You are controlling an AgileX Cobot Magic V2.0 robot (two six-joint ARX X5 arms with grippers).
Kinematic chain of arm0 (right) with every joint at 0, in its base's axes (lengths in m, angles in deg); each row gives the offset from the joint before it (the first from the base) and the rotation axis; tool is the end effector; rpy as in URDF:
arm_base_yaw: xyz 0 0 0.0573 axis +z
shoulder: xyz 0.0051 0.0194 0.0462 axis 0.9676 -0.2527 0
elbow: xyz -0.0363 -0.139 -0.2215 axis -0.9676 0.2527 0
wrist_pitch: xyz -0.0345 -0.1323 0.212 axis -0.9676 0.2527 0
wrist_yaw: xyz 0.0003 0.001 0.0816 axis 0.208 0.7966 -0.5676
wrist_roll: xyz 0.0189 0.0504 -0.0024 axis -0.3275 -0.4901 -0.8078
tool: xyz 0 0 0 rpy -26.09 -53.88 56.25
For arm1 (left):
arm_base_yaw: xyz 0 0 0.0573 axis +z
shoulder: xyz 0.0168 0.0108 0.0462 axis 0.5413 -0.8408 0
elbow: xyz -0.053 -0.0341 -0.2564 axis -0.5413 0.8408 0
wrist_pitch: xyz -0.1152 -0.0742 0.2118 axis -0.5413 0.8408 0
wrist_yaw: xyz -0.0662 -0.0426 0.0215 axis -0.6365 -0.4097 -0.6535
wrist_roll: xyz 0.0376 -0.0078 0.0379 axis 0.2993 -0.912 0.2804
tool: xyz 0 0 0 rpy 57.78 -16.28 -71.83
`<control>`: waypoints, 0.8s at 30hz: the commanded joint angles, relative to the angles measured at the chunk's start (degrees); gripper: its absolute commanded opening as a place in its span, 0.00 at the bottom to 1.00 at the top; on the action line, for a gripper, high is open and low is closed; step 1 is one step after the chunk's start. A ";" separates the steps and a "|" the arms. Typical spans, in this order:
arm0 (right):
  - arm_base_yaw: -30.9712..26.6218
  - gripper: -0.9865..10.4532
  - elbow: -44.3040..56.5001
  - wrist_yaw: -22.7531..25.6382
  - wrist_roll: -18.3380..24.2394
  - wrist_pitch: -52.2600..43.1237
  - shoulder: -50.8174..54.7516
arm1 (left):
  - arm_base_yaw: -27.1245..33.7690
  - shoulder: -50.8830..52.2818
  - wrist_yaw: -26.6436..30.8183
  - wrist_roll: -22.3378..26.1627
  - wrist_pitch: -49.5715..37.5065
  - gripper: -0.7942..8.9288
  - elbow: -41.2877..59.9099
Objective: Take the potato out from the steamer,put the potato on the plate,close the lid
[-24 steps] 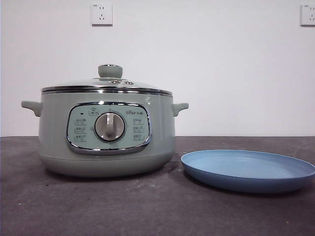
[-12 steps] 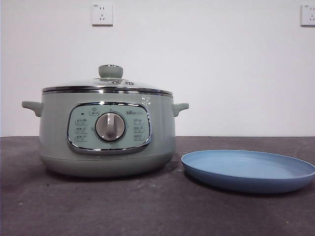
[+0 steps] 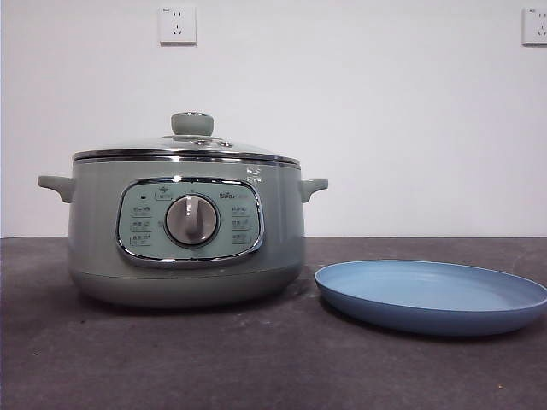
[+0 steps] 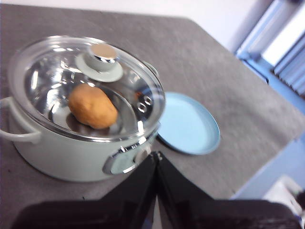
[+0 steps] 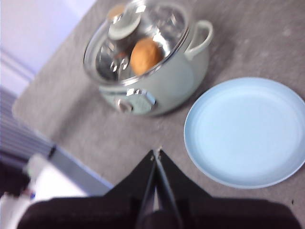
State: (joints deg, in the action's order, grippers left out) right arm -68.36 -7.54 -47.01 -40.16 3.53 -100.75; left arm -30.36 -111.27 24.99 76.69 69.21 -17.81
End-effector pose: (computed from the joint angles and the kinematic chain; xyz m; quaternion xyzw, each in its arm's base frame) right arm 0.1141 0.0310 0.3504 0.0760 0.3370 0.3467 0.8720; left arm 0.0998 -0.0157 0.3324 -0.0942 0.2484 -0.3391 0.9025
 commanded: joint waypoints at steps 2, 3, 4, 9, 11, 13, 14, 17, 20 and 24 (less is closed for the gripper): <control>2.19 0.08 -3.56 -0.22 6.97 5.49 -2.51 | -1.42 -1.62 -0.46 7.02 5.70 0.07 -3.65; 2.78 0.08 -3.87 -0.20 7.17 6.03 -2.84 | -1.68 -1.88 -0.39 7.67 6.58 0.07 -4.22; 3.43 0.08 -3.96 -0.17 7.17 6.21 -2.99 | -1.92 -2.01 -0.24 7.87 7.43 0.07 -4.79; 5.25 0.09 -3.96 -0.22 7.08 6.12 -3.04 | -2.38 -1.99 -0.26 7.72 7.87 0.08 -5.31; 5.22 0.18 -3.96 -0.22 7.10 6.10 -3.04 | -2.43 -2.01 -0.28 7.45 8.11 0.22 -5.31; 5.22 0.40 -3.96 -0.22 6.91 6.10 -3.04 | -2.43 -2.01 -0.26 7.45 8.09 0.56 -5.31; 5.22 0.53 -3.96 -0.22 6.86 6.10 -3.04 | -2.43 -2.01 -0.26 7.45 8.00 0.72 -5.31; 5.25 0.67 -3.96 -0.22 6.86 6.12 -3.04 | -2.43 -2.01 -0.28 7.45 7.78 0.81 -5.31; 5.22 0.66 -3.96 -0.22 6.86 6.10 -3.06 | -2.43 -2.01 -0.28 7.45 7.34 0.81 -5.31; 5.22 0.66 -3.96 -0.22 6.86 6.10 -3.13 | -2.43 -2.01 -0.26 7.45 6.45 0.81 -5.53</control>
State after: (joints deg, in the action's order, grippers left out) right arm -63.22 -11.36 -47.07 -33.56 9.78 -103.87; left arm -32.59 -113.30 25.04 83.27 76.53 -23.08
